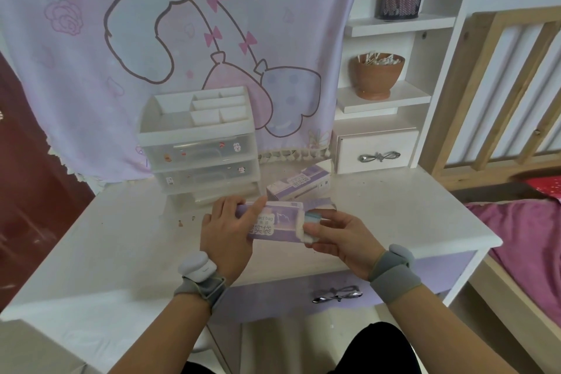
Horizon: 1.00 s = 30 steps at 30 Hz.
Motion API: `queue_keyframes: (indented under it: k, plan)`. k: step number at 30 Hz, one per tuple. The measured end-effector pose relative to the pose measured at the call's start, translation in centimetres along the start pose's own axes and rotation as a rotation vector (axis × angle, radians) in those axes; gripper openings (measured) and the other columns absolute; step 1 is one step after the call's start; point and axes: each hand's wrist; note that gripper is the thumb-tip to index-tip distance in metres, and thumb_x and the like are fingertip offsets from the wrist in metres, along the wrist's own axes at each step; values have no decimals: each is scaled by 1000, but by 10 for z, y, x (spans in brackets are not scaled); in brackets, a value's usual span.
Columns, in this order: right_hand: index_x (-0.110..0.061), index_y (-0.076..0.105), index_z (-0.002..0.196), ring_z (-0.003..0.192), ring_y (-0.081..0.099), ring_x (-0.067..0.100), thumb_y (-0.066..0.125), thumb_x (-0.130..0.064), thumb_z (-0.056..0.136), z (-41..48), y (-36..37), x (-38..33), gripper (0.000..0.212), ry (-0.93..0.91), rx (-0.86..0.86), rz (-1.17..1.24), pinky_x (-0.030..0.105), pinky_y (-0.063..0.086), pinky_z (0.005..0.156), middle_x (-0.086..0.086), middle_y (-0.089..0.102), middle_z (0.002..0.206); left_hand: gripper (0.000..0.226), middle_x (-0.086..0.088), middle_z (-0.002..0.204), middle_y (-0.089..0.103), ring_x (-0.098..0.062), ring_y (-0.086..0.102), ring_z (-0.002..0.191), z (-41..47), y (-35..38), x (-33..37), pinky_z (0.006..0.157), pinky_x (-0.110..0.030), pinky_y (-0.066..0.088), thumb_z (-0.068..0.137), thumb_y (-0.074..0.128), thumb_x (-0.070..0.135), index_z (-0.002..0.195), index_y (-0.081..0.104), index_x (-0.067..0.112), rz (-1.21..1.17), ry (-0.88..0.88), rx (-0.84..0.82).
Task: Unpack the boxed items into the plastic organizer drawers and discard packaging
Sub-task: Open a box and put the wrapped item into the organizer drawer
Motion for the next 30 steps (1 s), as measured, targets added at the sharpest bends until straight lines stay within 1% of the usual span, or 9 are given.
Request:
queue_keyframes:
  k: [4, 8, 11, 16, 19, 22, 26, 28, 30]
  plan:
    - [-15, 76, 98, 75, 72, 32, 87, -17, 58, -1, -10, -4, 41, -33, 55, 3, 25, 58, 61, 11, 74, 94, 76, -10, 105, 61, -36, 58, 98, -3, 1, -8, 66, -41, 49, 57, 83, 9, 128, 63, 28, -57, -129, -56]
    - [-16, 73, 101, 68, 70, 30, 79, -10, 75, -2, -7, -6, 27, -82, 95, -52, 29, 58, 58, 13, 66, 97, 69, -8, 108, 59, -33, 54, 103, -2, 3, -6, 71, -42, 50, 68, 81, 19, 132, 59, 32, -113, -218, -118]
    - [-13, 69, 107, 72, 72, 35, 75, -10, 81, -2, -1, -6, 26, -113, 105, -59, 31, 59, 61, 16, 63, 103, 68, -7, 112, 56, -31, 50, 106, -3, 5, -4, 75, -42, 51, 74, 78, 25, 136, 54, 34, -116, -255, -147]
    - [-9, 69, 104, 73, 72, 33, 76, -3, 77, -1, 3, -6, 28, -110, 129, -41, 30, 58, 62, 21, 70, 100, 67, -4, 115, 54, -28, 48, 109, -4, 6, -3, 76, -38, 49, 77, 75, 29, 139, 50, 37, -96, -262, -154]
    - [-11, 72, 97, 68, 71, 29, 75, 3, 76, -1, -9, -12, 26, -63, 171, 23, 25, 58, 58, 16, 73, 90, 69, -1, 120, 51, -24, 45, 112, -5, 9, -2, 79, -35, 47, 80, 69, 35, 143, 41, 40, -61, -242, -213]
    - [-12, 72, 96, 60, 69, 20, 71, 5, 77, -3, -36, -22, 26, -68, 288, 132, 20, 56, 55, 7, 73, 79, 72, 0, 125, 48, -25, 42, 114, -4, 12, -4, 83, -35, 46, 81, 64, 36, 147, 34, 36, -77, -266, -278]
    - [-15, 72, 92, 63, 69, 14, 70, 3, 78, -10, -76, -36, 23, -174, 451, 327, 16, 55, 59, 0, 72, 78, 69, 3, 127, 51, -24, 43, 113, 3, 12, 0, 87, -36, 44, 74, 63, 37, 138, 37, 32, -126, -317, -358]
    - [-15, 73, 85, 66, 71, 14, 71, 2, 78, -13, -87, -41, 18, -234, 487, 393, 16, 55, 59, 0, 73, 80, 63, 4, 121, 53, -23, 43, 109, 6, 13, 7, 86, -35, 43, 70, 65, 37, 128, 40, 30, -189, -318, -396]
    - [-16, 75, 81, 69, 72, 14, 72, 0, 77, -14, -91, -46, 16, -260, 494, 406, 16, 55, 60, 1, 74, 83, 62, 2, 120, 53, -23, 42, 109, 11, 18, 17, 88, -34, 43, 68, 67, 36, 124, 41, 29, -267, -288, -408]
Point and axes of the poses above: each hand's wrist, its own z-axis towards the middle knuckle, its own y-axis out of the palm, x = y × z
